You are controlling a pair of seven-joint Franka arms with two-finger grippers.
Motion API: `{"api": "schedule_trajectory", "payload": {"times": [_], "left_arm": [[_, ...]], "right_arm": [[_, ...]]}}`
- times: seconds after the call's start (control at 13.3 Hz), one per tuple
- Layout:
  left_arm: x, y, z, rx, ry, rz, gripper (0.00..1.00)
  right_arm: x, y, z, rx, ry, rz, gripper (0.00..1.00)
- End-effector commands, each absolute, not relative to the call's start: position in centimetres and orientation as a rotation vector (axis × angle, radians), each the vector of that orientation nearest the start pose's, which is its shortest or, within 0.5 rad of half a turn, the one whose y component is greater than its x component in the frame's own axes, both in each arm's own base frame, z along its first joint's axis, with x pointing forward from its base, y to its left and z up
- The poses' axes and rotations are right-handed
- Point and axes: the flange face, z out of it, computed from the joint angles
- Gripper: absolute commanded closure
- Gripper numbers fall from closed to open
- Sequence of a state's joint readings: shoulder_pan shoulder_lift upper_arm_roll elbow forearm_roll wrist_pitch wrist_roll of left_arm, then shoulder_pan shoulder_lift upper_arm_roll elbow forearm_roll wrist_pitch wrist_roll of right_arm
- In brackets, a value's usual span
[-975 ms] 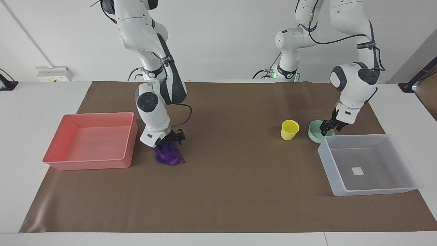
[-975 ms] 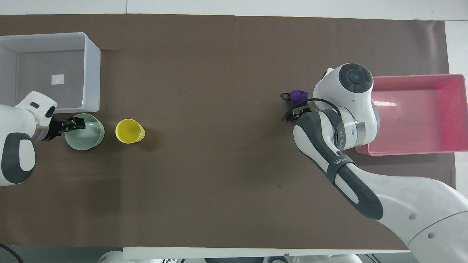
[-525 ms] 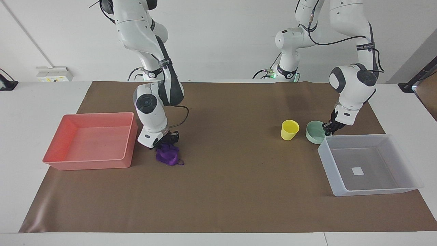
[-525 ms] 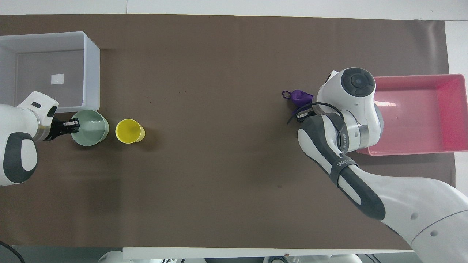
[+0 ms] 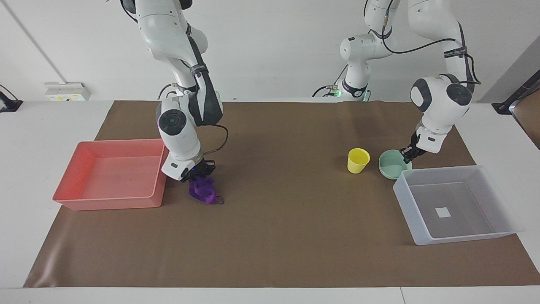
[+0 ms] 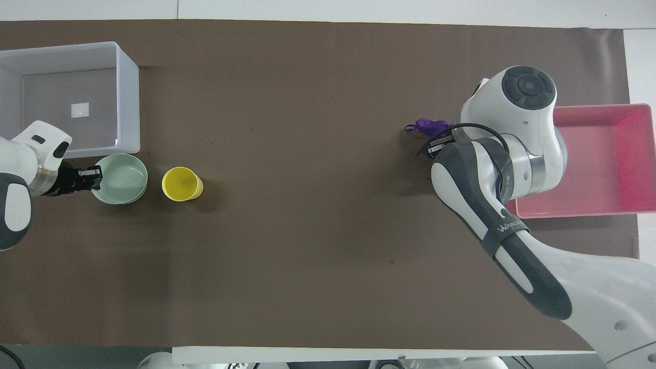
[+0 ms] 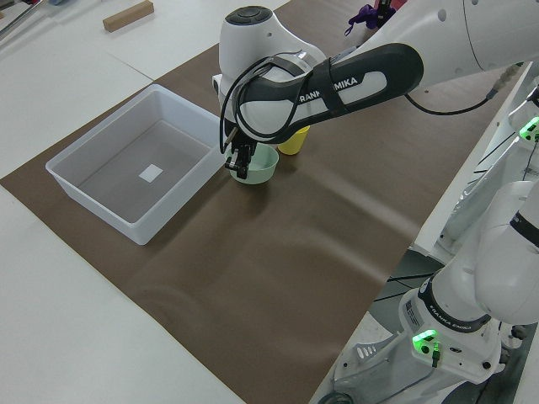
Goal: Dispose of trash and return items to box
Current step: 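Place the bowl in the white box while the right gripper drops the cloth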
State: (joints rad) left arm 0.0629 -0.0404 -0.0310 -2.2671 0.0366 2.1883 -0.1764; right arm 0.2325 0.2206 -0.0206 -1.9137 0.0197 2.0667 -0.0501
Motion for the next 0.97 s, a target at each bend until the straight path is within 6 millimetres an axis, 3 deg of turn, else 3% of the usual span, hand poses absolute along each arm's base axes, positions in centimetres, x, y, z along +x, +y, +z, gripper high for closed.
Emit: {"api": "schedule_trajectory", "payload": {"times": [0.0,0.15,0.38,0.45,0.6,0.67,0.75,0.9], "left_arm": [[50.4,0.5,40.5,-3.083,-0.233,0.091,1.00],[50.2,0.6,43.4,-3.080,-0.210,0.122,1.00],[50.6,0.6,49.7,-3.080,-0.182,0.202,1.00],[51.2,0.7,51.6,-3.091,-0.186,0.199,1.00],[53.8,1.7,52.7,-3.156,-0.228,0.053,1.00],[55.0,3.3,52.7,-3.184,-0.298,-0.061,1.00],[56.8,6.1,51.8,-3.194,-0.393,-0.107,1.00],[63.6,8.2,50.7,-3.201,-0.431,-0.151,1.00]], "right_arm": [[58.5,11.7,43.8,-3.109,-0.394,0.097,1.00],[58.3,7.5,47.8,-3.147,-0.314,0.021,1.00],[57.4,-1.1,49.8,-3.168,-0.109,0.048,1.00],[56.9,-3.5,49.6,-3.167,-0.055,0.083,1.00],[55.7,-7.2,48.2,-3.163,0.028,0.097,1.00],[55.0,-8.9,46.9,-3.160,0.073,0.104,1.00],[54.4,-9.8,45.7,-3.158,0.100,0.109,1.00],[53.7,-10.7,43.7,-3.151,0.129,0.153,1.00]]}}
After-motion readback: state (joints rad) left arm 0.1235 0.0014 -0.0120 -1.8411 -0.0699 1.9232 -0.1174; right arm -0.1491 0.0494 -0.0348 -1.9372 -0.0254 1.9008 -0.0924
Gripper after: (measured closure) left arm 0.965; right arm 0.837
